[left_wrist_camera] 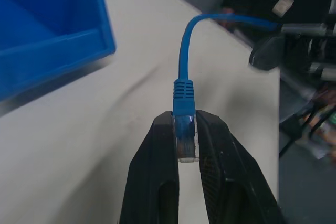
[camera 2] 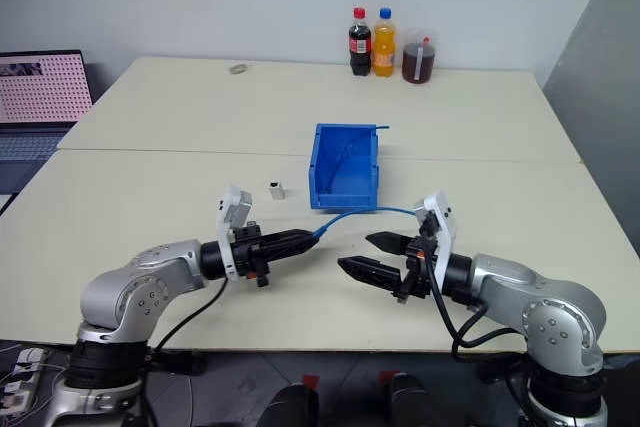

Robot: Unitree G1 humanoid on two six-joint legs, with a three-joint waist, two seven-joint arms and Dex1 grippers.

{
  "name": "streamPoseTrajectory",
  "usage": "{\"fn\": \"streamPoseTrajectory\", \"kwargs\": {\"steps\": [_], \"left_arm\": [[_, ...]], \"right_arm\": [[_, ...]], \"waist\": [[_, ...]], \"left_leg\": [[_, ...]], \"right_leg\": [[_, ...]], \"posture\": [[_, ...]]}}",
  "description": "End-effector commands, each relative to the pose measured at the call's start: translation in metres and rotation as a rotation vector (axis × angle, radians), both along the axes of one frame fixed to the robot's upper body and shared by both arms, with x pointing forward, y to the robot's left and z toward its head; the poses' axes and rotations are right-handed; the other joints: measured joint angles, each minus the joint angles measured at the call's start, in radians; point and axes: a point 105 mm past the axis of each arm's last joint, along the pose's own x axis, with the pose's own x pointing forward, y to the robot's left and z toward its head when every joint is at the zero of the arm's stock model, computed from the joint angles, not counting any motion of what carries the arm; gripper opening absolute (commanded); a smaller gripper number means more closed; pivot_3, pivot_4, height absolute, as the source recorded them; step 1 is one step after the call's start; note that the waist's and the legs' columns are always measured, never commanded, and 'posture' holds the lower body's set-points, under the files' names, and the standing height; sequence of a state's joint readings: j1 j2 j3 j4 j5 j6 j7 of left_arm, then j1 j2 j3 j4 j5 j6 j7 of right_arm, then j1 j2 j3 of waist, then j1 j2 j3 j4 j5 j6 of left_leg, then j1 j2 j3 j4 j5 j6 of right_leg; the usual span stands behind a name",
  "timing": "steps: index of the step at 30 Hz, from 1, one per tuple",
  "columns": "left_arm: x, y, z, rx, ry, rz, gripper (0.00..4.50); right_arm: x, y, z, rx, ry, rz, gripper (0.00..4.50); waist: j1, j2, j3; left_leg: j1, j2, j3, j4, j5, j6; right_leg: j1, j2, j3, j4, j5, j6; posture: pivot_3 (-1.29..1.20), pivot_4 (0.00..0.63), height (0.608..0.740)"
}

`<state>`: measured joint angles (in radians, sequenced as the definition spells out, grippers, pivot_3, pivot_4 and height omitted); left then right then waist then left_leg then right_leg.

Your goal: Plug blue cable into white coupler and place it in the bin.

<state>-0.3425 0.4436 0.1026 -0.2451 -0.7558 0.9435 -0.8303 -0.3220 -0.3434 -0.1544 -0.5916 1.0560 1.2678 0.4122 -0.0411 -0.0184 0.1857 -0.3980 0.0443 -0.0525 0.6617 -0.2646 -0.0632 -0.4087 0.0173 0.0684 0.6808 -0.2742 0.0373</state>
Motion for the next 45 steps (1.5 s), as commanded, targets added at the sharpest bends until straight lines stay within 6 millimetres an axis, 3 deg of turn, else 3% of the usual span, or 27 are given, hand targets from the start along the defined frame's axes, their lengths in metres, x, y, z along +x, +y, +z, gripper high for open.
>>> {"fn": "streamPoseTrajectory", "kwargs": {"steps": [1,12,24,42,45], "left_arm": [[-0.006,-0.001,0.022,-0.084,0.006,0.011,0.23],[-0.030,-0.004,0.032,-0.223,0.152,-0.090,0.23],[-0.030,-0.004,0.032,-0.220,0.151,-0.091,0.23],[-0.026,-0.005,0.035,-0.209,0.118,-0.088,0.23],[-0.026,-0.005,0.036,-0.205,0.096,-0.080,0.23]], "right_arm": [[0.007,0.007,0.005,0.058,0.019,0.016,4.50],[0.018,0.026,0.037,0.304,0.086,0.172,4.50],[0.017,0.032,0.031,0.282,0.089,0.218,4.50],[0.024,0.031,0.024,0.233,0.066,0.208,0.17],[0.022,0.030,0.021,0.217,0.063,0.217,0.11]], "waist": [[-0.001,0.000,0.000],[-0.012,0.000,0.000],[-0.014,0.000,0.000],[-0.014,0.000,0.000],[-0.014,0.000,0.000]], "left_leg": [[0.001,0.000,0.000,0.000,0.000,0.000],[0.000,0.000,0.001,0.000,0.000,0.000],[0.000,0.000,0.001,-0.001,0.000,0.000],[0.000,0.000,0.001,-0.001,0.000,0.000],[0.000,0.000,0.001,-0.001,0.000,0.000]], "right_leg": [[0.000,0.000,0.000,0.000,0.000,0.000],[-0.001,0.000,0.001,0.000,0.000,0.000],[-0.001,0.000,0.001,-0.001,0.000,-0.001],[-0.001,0.000,0.001,-0.001,0.000,-0.001],[-0.001,0.000,0.001,-0.001,0.000,-0.001]], "posture": [[0.00,0.150,0.740],[0.00,0.150,0.740],[0.00,0.150,0.740],[0.00,0.150,0.740],[0.00,0.150,0.740]]}}
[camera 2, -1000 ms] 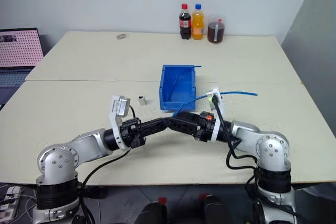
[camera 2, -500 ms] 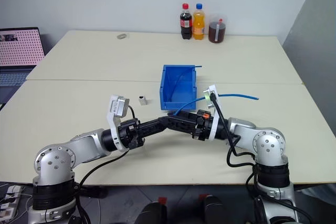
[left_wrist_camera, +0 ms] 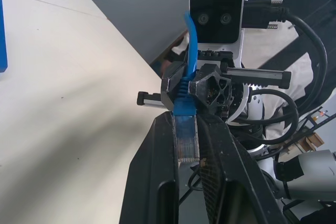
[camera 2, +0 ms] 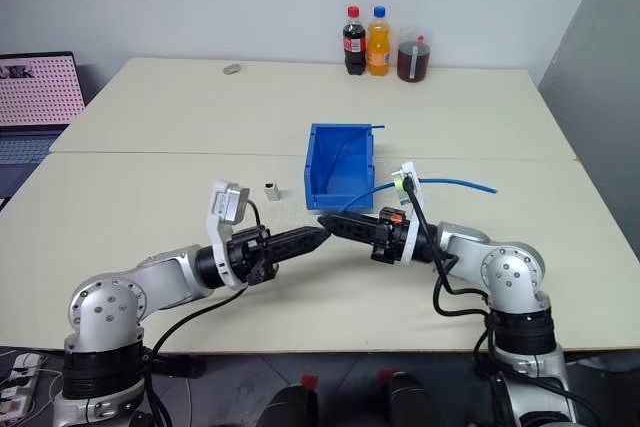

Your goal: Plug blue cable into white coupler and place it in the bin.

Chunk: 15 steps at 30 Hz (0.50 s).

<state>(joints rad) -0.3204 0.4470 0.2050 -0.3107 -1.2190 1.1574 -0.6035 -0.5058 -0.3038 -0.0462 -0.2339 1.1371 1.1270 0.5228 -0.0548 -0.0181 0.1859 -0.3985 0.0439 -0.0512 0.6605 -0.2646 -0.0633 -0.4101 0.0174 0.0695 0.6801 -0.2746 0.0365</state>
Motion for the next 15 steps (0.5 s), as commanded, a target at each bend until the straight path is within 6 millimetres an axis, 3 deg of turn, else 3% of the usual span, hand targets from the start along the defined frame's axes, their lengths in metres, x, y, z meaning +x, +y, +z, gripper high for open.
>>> {"fn": "streamPoseTrajectory", "kwargs": {"steps": [1,2,3,15], "left_arm": [[0.002,0.001,0.012,-0.001,-0.082,0.024,0.23],[0.002,0.002,0.012,-0.001,-0.083,0.026,0.23],[0.002,0.002,0.011,-0.001,-0.083,0.027,0.94],[-0.011,0.009,0.008,0.040,-0.088,-0.019,3.40]], "right_arm": [[-0.009,0.004,0.007,0.003,-0.045,0.056,0.11],[-0.008,0.004,0.008,0.005,-0.047,0.051,0.10],[-0.006,0.003,0.009,0.004,-0.052,0.042,0.10],[0.020,-0.011,0.010,-0.020,-0.014,-0.097,0.10]], "waist": [[0.000,0.000,0.000],[0.000,0.000,0.000],[0.000,0.000,0.000],[-0.001,0.000,0.000]], "left_leg": [[0.000,0.000,0.000,0.000,0.000,0.000],[0.000,0.000,0.000,0.000,0.000,0.000],[0.000,0.000,0.000,0.000,0.000,0.000],[-0.001,0.000,0.000,0.000,0.000,0.000]], "right_leg": [[0.000,0.000,0.000,0.000,0.000,0.000],[0.000,0.000,0.000,0.000,0.000,0.000],[0.000,0.000,0.000,0.000,0.000,0.000],[-0.001,0.000,0.000,0.000,0.000,0.000]], "posture": [[0.00,0.150,0.740],[0.00,0.150,0.740],[0.00,0.150,0.740],[0.00,0.150,0.740]]}}
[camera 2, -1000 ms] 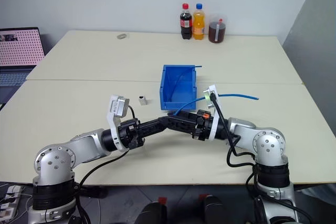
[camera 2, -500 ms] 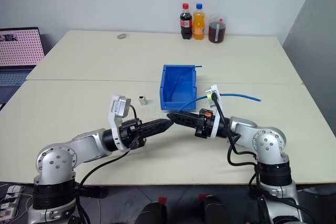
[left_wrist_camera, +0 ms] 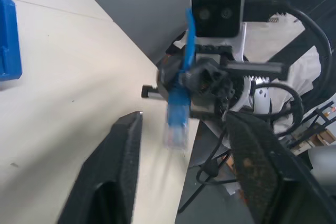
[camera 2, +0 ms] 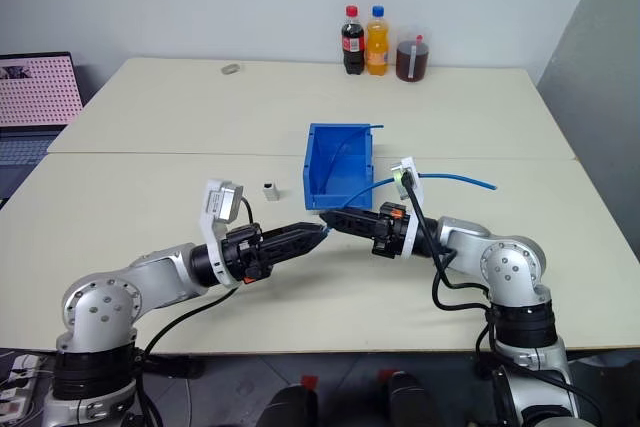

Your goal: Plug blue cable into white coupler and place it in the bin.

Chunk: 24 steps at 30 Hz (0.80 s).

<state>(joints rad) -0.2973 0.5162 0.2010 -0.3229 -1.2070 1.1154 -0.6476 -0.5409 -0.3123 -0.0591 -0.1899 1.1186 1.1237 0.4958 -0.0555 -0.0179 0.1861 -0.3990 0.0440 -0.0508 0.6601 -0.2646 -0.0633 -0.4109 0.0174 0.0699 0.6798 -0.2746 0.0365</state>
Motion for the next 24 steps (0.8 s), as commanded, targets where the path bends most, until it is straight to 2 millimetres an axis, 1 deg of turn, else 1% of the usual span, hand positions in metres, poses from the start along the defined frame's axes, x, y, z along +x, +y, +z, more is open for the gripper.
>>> {"fn": "streamPoseTrajectory", "kwargs": {"steps": [1,2,3,5,7,8,10,11,14,16,19,21,24], "left_arm": [[-0.010,0.001,0.007,0.010,-0.055,-0.025,3.63],[-0.010,0.004,0.007,0.023,-0.063,-0.016,3.83],[-0.010,0.006,0.007,0.042,-0.074,-0.004,4.15],[-0.008,0.011,0.005,0.086,-0.094,0.037,4.46],[-0.001,0.019,0.002,0.155,-0.137,0.121,4.46],[0.006,0.024,0.000,0.201,-0.162,0.197,4.46],[0.028,0.046,-0.012,0.355,-0.221,0.431,4.46],[0.038,0.061,-0.020,0.428,-0.231,0.559,4.46],[0.051,0.092,-0.037,0.589,-0.256,0.793,4.46],[0.056,0.104,-0.051,0.661,-0.247,0.907,4.46],[0.066,0.107,-0.065,0.698,-0.231,1.015,4.46],[0.079,0.099,-0.071,0.695,-0.230,1.038,4.46],[0.094,0.093,-0.074,0.687,-0.231,1.067,4.46]], "right_arm": [[0.009,-0.008,0.007,-0.006,-0.016,-0.055,0.10],[0.011,-0.010,0.005,-0.014,-0.016,-0.065,0.10],[0.013,-0.012,0.004,-0.023,-0.019,-0.080,0.10],[0.018,-0.017,0.000,-0.053,-0.029,-0.122,0.10],[0.020,-0.023,-0.001,-0.068,-0.038,-0.153,0.10],[0.021,-0.027,-0.001,-0.068,-0.040,-0.166,0.10],[0.021,-0.033,0.001,-0.065,-0.045,-0.187,0.10],[0.020,-0.035,0.001,-0.065,-0.046,-0.195,0.10],[0.019,-0.038,0.000,-0.064,-0.044,-0.211,0.10],[0.019,-0.037,-0.001,-0.062,-0.041,-0.220,0.10],[0.021,-0.035,-0.002,-0.065,-0.042,-0.236,0.10],[0.023,-0.035,-0.001,-0.062,-0.045,-0.245,0.10],[0.024,-0.034,0.000,-0.063,-0.049,-0.251,0.10]], "waist": [[0.000,0.000,0.000],[0.000,0.000,0.000],[0.000,0.000,0.000],[0.000,0.000,0.000],[0.000,0.000,0.000],[0.000,0.000,0.000],[0.000,0.000,0.000],[0.001,0.000,0.000],[0.004,0.000,0.000],[0.005,0.000,0.000],[0.006,0.000,0.001],[0.009,0.000,0.001],[0.023,-0.001,0.001]], "left_leg": [[0.000,0.000,0.000,0.000,0.000,0.000],[0.000,0.000,0.000,0.000,0.000,0.000],[0.000,0.000,0.000,0.000,0.000,0.000],[0.000,0.000,0.000,0.000,0.000,0.000],[0.000,0.000,0.000,0.000,0.000,0.000],[0.000,0.000,0.000,0.000,0.000,0.000],[0.000,0.000,0.000,0.000,0.000,0.000],[0.000,0.000,0.000,0.000,0.000,0.000],[0.000,0.000,0.001,-0.001,0.000,0.000],[0.000,0.000,0.001,-0.001,0.000,0.000],[-0.001,0.000,0.001,-0.001,0.000,0.000],[-0.001,0.000,0.002,-0.001,0.000,0.000],[-0.001,-0.001,0.001,0.000,0.000,0.000]], "right_leg": [[0.000,0.000,0.000,0.000,0.000,0.000],[0.000,0.000,0.000,0.000,0.000,0.000],[0.000,0.000,0.000,0.000,0.000,0.000],[0.000,0.000,0.000,0.000,0.000,0.000],[-0.001,0.000,0.000,0.000,0.000,0.000],[-0.001,0.000,0.000,0.000,0.000,0.000],[-0.001,0.000,0.000,0.000,0.000,0.000],[-0.001,0.000,0.001,0.000,0.000,0.000],[-0.001,0.000,0.001,-0.001,0.000,0.000],[-0.001,0.000,0.002,0.000,0.000,0.000],[-0.001,-0.001,0.002,-0.001,0.000,0.000],[-0.001,-0.001,0.001,-0.001,0.000,0.000],[-0.001,-0.001,0.001,-0.001,0.001,0.001]], "posture": [[0.00,0.150,0.740],[0.00,0.150,0.740],[0.00,0.150,0.740],[0.00,0.150,0.740],[0.00,0.150,0.740],[0.00,0.150,0.740],[0.00,0.150,0.740],[0.00,0.150,0.740],[0.00,0.150,0.740],[0.00,0.150,0.740],[0.00,0.150,0.740],[0.00,0.150,0.740],[0.00,0.150,0.740]]}}
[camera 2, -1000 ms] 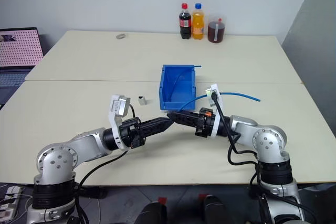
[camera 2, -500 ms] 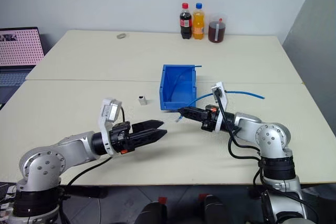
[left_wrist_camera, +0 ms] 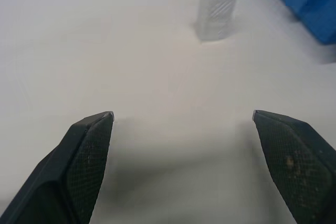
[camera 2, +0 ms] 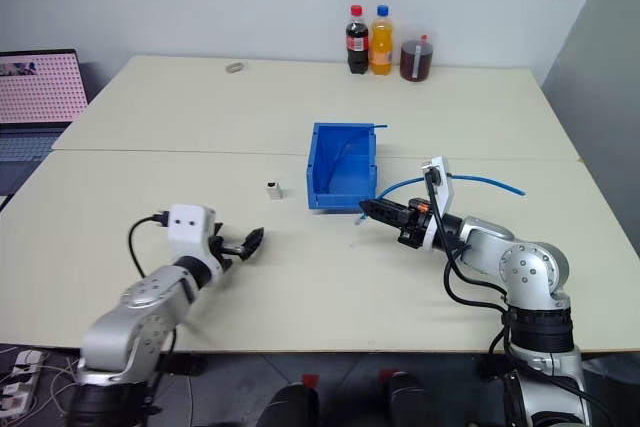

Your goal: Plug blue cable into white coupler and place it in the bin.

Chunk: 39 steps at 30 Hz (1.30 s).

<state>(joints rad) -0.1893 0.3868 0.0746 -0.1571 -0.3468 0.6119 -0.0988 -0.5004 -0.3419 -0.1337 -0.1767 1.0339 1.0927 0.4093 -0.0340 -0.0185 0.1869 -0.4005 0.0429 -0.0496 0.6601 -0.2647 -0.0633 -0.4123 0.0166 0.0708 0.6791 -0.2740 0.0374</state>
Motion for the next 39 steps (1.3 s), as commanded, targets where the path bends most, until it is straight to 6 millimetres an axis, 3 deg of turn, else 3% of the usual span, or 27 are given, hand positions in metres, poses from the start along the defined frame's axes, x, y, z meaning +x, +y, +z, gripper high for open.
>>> {"fn": "streamPoseTrajectory", "kwargs": {"steps": [1,12,24,28,39], "left_arm": [[0.023,-0.005,0.013,0.012,-0.081,0.039,4.46],[0.062,-0.042,0.005,-0.038,-0.088,-0.002,4.46],[0.076,-0.052,0.005,-0.051,-0.079,-0.021,4.46],[0.076,-0.049,-0.001,-0.080,-0.047,0.004,3.80],[0.078,-0.049,-0.002,-0.068,-0.032,-0.019,1.29]], "right_arm": [[0.001,-0.001,0.014,0.007,-0.069,-0.019,0.10],[-0.003,-0.004,0.012,-0.022,-0.074,-0.035,0.10],[-0.011,-0.006,0.008,-0.023,-0.065,-0.058,0.10],[-0.009,-0.009,0.008,-0.026,-0.063,-0.075,0.10],[-0.007,-0.013,0.000,-0.017,-0.032,-0.103,0.10]], "waist": [[0.002,0.000,0.000],[0.004,0.000,0.000],[0.005,0.000,0.000],[0.005,0.000,0.000],[0.006,0.000,0.000]], "left_leg": [[0.000,0.000,0.000,0.000,0.000,0.000],[0.000,0.000,0.000,0.000,0.000,0.000],[0.000,-0.001,-0.001,0.001,0.000,0.000],[0.000,-0.001,-0.001,0.001,0.000,0.000],[0.001,-0.001,-0.001,0.001,0.000,0.000]], "right_leg": [[0.000,0.000,0.000,0.000,0.000,0.000],[0.001,0.000,0.000,0.000,0.001,-0.002],[0.002,0.000,-0.001,0.000,0.001,0.001],[0.002,0.000,-0.001,0.000,0.001,0.001],[0.002,-0.001,-0.001,0.000,0.001,0.001]], "posture": [[0.00,0.150,0.740],[0.00,0.150,0.740],[0.00,0.150,0.740],[0.00,0.150,0.740],[0.00,0.150,0.740]]}}
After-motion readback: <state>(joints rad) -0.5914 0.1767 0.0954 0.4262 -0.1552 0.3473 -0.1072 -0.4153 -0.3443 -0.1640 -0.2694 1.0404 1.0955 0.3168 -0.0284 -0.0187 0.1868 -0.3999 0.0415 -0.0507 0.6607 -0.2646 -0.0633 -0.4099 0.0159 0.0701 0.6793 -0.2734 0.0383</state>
